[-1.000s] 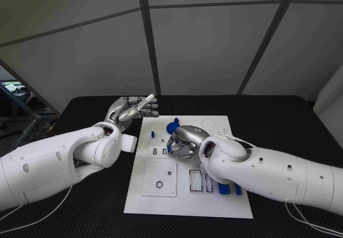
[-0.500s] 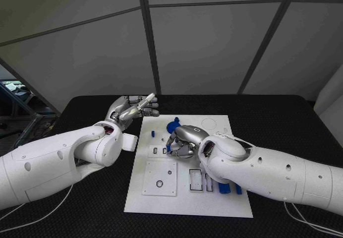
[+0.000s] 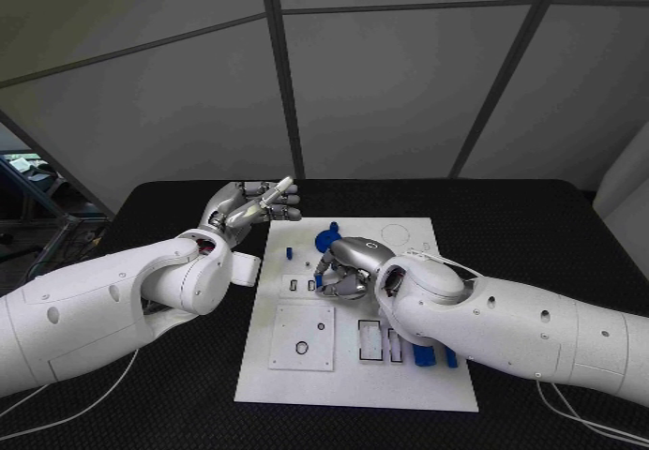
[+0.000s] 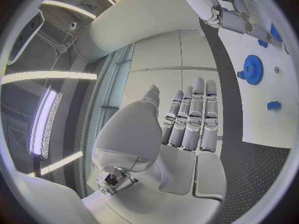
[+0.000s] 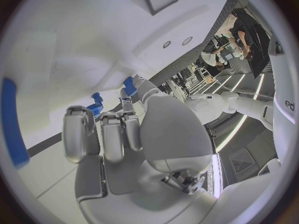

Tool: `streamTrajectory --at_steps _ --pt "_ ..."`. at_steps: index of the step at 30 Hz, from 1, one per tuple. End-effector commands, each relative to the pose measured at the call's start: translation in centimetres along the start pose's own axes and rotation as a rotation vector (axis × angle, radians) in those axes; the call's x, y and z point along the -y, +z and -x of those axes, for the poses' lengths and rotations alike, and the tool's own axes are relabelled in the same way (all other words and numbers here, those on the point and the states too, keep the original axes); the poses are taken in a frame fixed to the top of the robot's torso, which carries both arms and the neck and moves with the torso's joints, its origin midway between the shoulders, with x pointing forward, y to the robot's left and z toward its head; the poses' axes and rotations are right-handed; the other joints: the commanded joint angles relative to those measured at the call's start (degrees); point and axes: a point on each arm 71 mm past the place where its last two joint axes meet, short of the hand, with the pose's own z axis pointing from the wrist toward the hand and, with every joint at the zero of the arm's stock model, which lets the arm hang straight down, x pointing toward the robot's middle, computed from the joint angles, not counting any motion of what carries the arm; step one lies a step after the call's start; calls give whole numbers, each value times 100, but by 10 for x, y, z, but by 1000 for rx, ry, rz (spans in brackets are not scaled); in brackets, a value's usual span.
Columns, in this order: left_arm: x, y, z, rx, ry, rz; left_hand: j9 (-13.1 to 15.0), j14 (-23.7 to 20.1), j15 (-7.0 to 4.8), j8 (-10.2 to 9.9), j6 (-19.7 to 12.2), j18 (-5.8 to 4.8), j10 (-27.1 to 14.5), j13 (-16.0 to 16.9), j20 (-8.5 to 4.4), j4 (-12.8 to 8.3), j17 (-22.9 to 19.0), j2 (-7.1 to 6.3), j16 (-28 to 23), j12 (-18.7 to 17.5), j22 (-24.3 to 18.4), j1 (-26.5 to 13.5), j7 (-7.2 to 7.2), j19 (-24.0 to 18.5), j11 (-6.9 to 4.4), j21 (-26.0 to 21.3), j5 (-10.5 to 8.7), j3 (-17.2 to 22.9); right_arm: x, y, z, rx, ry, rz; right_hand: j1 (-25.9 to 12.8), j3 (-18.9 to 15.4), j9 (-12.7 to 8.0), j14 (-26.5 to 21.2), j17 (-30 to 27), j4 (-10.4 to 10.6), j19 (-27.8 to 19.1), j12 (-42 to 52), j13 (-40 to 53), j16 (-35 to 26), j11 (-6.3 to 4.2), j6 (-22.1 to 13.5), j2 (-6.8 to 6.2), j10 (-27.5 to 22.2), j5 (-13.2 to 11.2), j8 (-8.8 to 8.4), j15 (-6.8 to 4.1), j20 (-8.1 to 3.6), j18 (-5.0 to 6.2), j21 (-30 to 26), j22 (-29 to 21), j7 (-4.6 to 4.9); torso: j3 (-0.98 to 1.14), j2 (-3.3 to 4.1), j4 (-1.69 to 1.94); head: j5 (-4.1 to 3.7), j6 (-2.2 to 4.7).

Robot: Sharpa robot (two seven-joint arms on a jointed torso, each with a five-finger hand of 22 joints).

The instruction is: Assemble the parts on the task board

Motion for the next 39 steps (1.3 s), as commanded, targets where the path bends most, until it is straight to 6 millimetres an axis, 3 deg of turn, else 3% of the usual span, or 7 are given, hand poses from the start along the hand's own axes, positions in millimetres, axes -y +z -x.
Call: streamTrajectory --at_steps 1,12,25,28,32,36,39 --pt "1 1 -1 -14 0 -8 -4 -5 36 -36 48 -63 45 -6 19 -46 19 10 -36 -38 -14 63 -1 42 -14 -29 -2 -6 5 -1 -7 -54 -28 -24 -58 29 -16 603 1505 -7 -46 -41 1127 12 51 -69 -42 365 -35 -45 60 16 -2 -34 384 11 0 2 -3 10 -3" --pt "1 1 -1 -14 0 -7 -4 -4 36 -37 49 -63 47 -6 19 -46 20 10 -37 -39 -14 63 -1 42 -15 -30 -2 -7 4 -1 -7 -47 -27 -19 -236 -50 -66 602 1498 54 -65 -115 1067 9 146 -355 -228 318 -142 -147 143 90 3 -54 361 116 0 1 -3 10 4" --pt "1 1 -1 -13 0 -4 -4 -4 36 -37 49 -63 47 -6 19 -46 20 10 -37 -39 -14 63 -1 42 -15 -30 -2 -7 3 0 -5 -27 -21 -18 -364 -156 -103 591 1456 177 -101 -258 946 -11 221 -712 -326 224 -331 -134 213 165 16 -85 317 189 -1 2 -3 23 6" --pt "1 1 -1 -13 0 -3 -4 -4 36 -37 49 -63 47 -6 19 -46 20 10 -37 -39 -14 63 -1 42 -15 -30 -2 -7 3 -1 -4 -14 -17 -17 -414 -220 -102 587 1438 253 -113 -315 895 -20 233 -789 -378 186 -473 -124 226 180 20 -97 301 203 -2 4 -3 13 3" --pt "0 1 -1 -13 0 -2 -3 -1 36 -41 54 -62 55 -5 19 -46 27 16 -44 -44 -17 63 -5 44 -17 -31 -1 -7 3 -1 -2 19 -5 -7 -478 -467 -152 566 1356 413 -178 -489 740 -60 285 -1133 -526 69 -407 -125 262 210 37 -148 219 264 -3 2 -3 12 8" --pt "0 1 0 -15 0 2 0 8 28 -40 77 -61 92 0 17 -48 40 23 -52 -40 -21 65 -26 50 -32 -32 -1 -8 0 -3 2 75 18 34 -233 -889 -148 562 1344 767 -236 -585 634 -67 332 -1434 -623 -16 -393 -28 307 264 54 -201 145 319 4 2 -1 20 6" --pt "-1 1 0 -21 -1 11 0 110 -7 -52 116 -54 156 4 -9 -57 94 31 -26 -53 -15 75 -45 120 -60 1 -1 -13 -3 -10 8 127 49 102 -34 -964 -148 561 1341 910 -261 -593 612 -69 343 -1513 -615 -32 -341 32 321 268 65 -224 111 323 1 -7 3 23 -7"
